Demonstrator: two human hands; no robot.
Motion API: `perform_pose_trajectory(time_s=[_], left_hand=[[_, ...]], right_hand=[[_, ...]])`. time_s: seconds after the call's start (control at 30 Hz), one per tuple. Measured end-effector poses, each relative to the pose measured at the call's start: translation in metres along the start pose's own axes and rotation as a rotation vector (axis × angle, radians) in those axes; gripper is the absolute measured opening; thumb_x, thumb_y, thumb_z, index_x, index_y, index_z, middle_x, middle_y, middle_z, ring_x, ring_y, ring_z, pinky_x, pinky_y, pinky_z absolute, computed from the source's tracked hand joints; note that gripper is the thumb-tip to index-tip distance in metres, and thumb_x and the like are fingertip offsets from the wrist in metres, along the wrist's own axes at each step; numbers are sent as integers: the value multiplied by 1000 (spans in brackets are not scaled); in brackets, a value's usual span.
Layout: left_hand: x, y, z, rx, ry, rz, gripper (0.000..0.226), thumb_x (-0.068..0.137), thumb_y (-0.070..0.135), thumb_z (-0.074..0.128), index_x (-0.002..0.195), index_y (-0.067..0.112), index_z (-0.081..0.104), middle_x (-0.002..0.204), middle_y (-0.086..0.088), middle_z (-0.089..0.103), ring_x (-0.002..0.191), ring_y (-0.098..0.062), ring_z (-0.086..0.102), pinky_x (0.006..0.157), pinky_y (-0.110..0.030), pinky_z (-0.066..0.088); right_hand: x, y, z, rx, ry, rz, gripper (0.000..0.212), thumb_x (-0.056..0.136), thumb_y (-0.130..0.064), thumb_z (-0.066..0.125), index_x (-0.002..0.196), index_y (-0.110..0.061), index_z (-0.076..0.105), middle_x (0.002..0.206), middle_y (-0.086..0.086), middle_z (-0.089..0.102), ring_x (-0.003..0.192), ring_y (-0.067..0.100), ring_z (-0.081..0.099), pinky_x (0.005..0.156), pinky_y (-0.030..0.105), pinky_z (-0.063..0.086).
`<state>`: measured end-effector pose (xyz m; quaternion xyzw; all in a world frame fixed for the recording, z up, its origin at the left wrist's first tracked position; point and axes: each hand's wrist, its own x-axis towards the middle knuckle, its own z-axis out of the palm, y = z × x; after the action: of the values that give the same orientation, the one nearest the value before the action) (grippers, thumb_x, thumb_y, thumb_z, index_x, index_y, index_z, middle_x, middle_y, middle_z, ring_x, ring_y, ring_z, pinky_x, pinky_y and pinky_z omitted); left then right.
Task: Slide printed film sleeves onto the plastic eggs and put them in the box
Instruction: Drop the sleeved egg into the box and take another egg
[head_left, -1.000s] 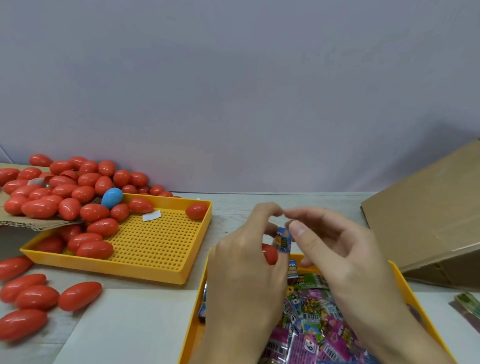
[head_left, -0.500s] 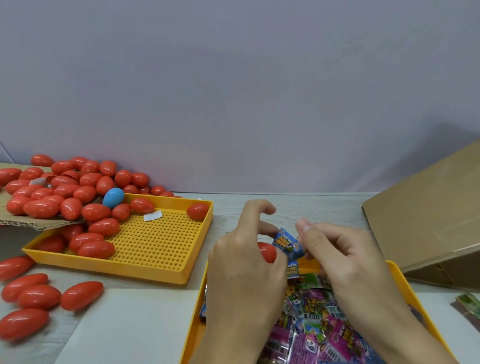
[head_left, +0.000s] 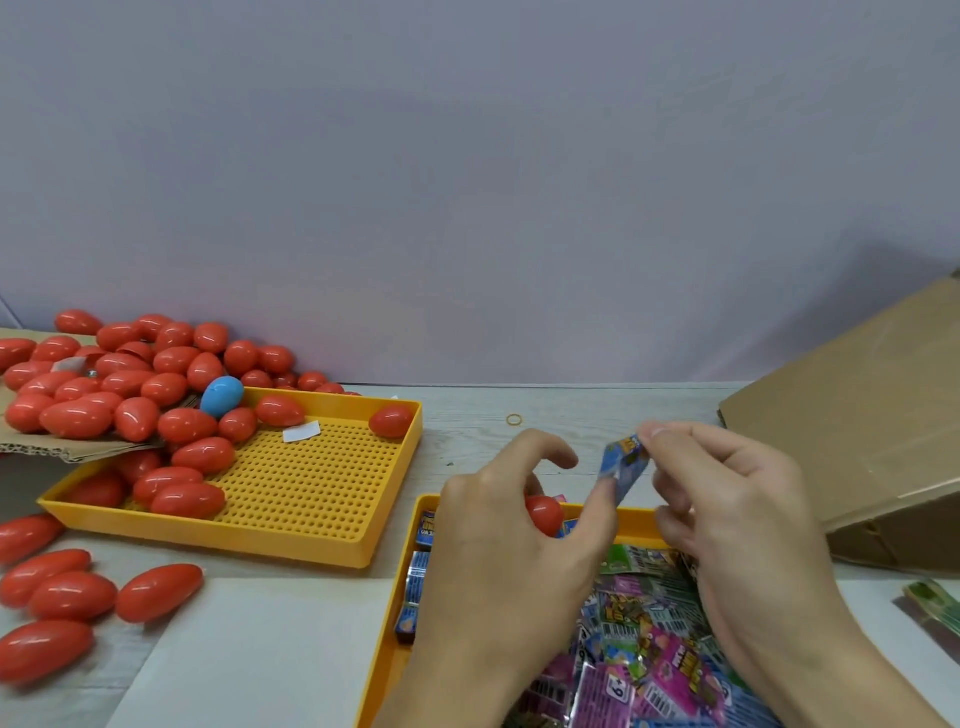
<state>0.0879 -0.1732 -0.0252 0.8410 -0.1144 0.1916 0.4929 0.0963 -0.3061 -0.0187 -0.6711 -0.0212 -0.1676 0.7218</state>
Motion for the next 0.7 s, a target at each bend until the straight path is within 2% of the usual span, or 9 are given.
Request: perform_pose_trajectory(time_s=[0.07,0.13,0.23,0.3,0.4,0.5,0.57,0.63,0.7], left_hand=[[-1,1,0,-81,-58,-60,34,73,66,61,95,41,55,65,-7,53,55,-14,51,52,-28,42],[-1,5,-2,-202,-135,-147,40,70,66,57,102,43,49,71,-8,47,54,-8,48,55,-26,45],[-1,5,-1,-336,-208,-228,31,89,32,62,106,41,39,75,2,45,53,0,48,52,-13,43],[0,3,0,-352,-195,-258,30,96,16,56,106,37,38,82,3,49,54,2,50,52,-13,43],[3,-1,2,-412,-132,-287,23,95,17,62,103,33,48,91,0,57,60,-4,54,58,-19,49],[6,-4,1,-470,-72,-305,22,92,16,67,100,35,62,95,6,64,65,-13,65,63,-23,57],[7,-4,0,-516,-52,-309,24,91,18,68,106,35,62,95,1,68,69,-13,70,61,-21,56],[8,-3,1,-604,-47,-335,23,91,21,67,111,26,59,89,-5,72,68,-14,70,59,-21,55],[10,-3,2,-680,-55,-358,17,93,25,62,108,17,60,81,-7,73,64,-17,68,55,-23,53]], right_hand=[[2,2,-1,13,59,17,34,94,-18,61,62,-21,73,46,-19,47,44,-2,45,42,4,32],[3,4,-2,13,96,39,34,93,-22,62,61,-23,72,46,-20,47,44,-2,45,41,5,32],[3,5,-2,8,122,58,35,92,-27,63,58,-25,70,47,-20,49,44,-2,45,41,6,32],[3,4,-2,13,124,68,33,92,-28,64,60,-26,72,48,-18,52,45,-3,47,41,6,33],[2,4,-1,12,131,83,25,91,-31,65,68,-28,75,51,-18,56,47,-2,50,45,8,35],[2,5,-1,3,141,99,20,90,-33,65,73,-28,76,52,-18,56,49,-1,50,54,16,34],[2,5,-1,3,148,107,15,90,-33,66,81,-28,77,53,-17,57,51,0,50,58,21,32],[2,5,-1,2,150,110,14,90,-33,65,84,-27,77,54,-17,57,52,1,49,60,23,31],[2,5,-1,3,144,116,15,91,-33,65,85,-26,77,55,-17,58,55,2,49,60,23,31]])
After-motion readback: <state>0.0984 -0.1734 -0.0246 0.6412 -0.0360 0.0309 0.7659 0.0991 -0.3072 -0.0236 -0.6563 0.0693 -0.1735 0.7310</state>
